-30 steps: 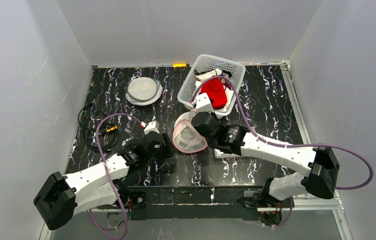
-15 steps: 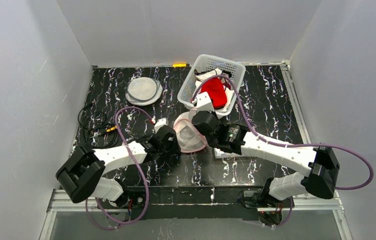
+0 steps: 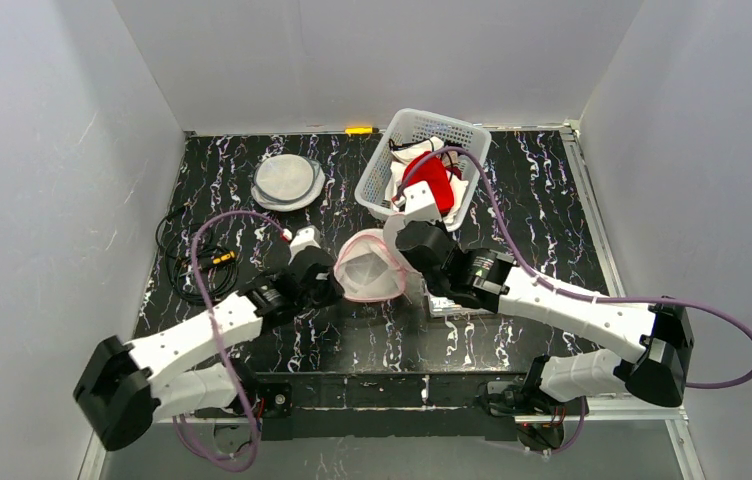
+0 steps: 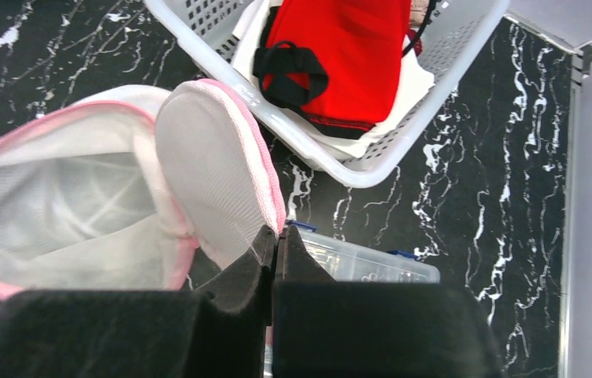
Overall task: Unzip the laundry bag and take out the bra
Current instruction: Adjust the laundry bag at the center of the board.
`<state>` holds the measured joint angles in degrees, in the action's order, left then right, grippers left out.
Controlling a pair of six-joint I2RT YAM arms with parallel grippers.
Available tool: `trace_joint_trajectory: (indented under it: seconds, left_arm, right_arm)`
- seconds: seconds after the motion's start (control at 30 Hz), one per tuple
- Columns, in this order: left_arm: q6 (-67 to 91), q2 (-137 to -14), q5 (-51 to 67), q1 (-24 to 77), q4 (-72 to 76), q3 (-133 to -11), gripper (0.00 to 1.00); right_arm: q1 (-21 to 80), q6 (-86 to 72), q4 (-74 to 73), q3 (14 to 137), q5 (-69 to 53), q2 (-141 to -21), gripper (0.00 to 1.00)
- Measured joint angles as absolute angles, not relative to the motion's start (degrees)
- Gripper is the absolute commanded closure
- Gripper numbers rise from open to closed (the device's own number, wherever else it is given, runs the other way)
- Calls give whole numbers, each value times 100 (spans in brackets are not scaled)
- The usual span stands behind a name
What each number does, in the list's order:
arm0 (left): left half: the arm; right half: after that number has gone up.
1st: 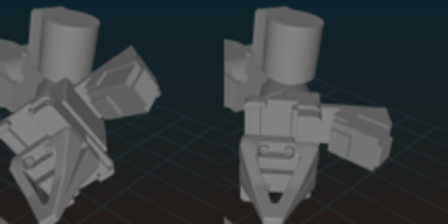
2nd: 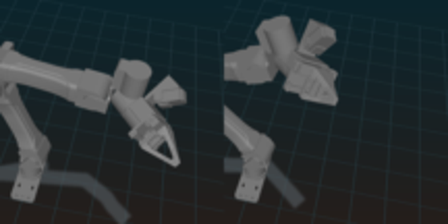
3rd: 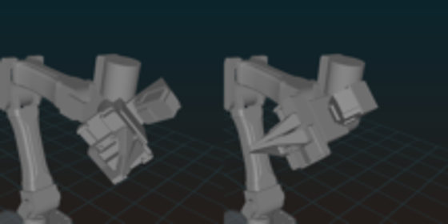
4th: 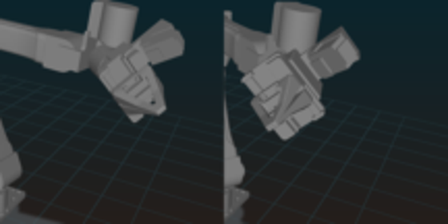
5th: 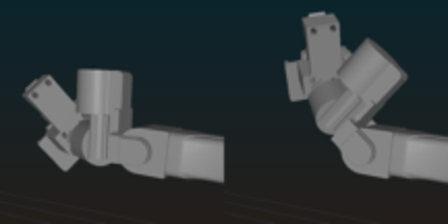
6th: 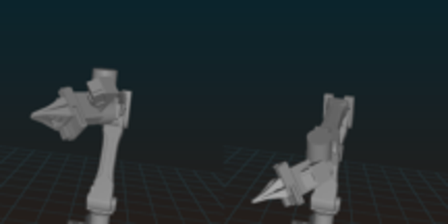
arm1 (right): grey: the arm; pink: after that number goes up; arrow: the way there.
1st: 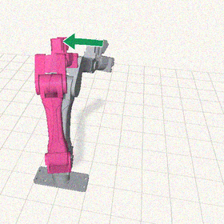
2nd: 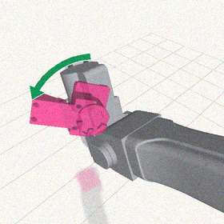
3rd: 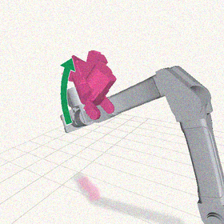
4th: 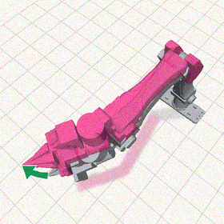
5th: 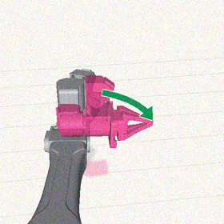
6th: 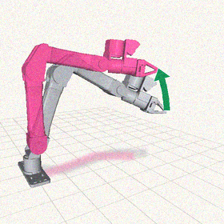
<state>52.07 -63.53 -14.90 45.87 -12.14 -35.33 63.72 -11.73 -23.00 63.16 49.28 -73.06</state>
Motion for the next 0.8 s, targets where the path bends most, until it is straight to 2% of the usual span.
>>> trace_joint_trajectory:
  seconds: [0.3,0.47,0.8]
  left_arm:
    - [5280,-4939,-1398,4711,-2834,-3918,100]
    - [5321,-5212,-1413,4711,-3199,-3920,100]
    - [5395,-5658,-1411,4711,-2963,-3885,100]
  right_arm:
    - [6466,-1037,-2445,6462,5041,-7441,99]
    - [6560,-1081,-2456,6541,5072,-7828,99]
    - [6845,-1227,-2412,6855,4928,-8536,99]
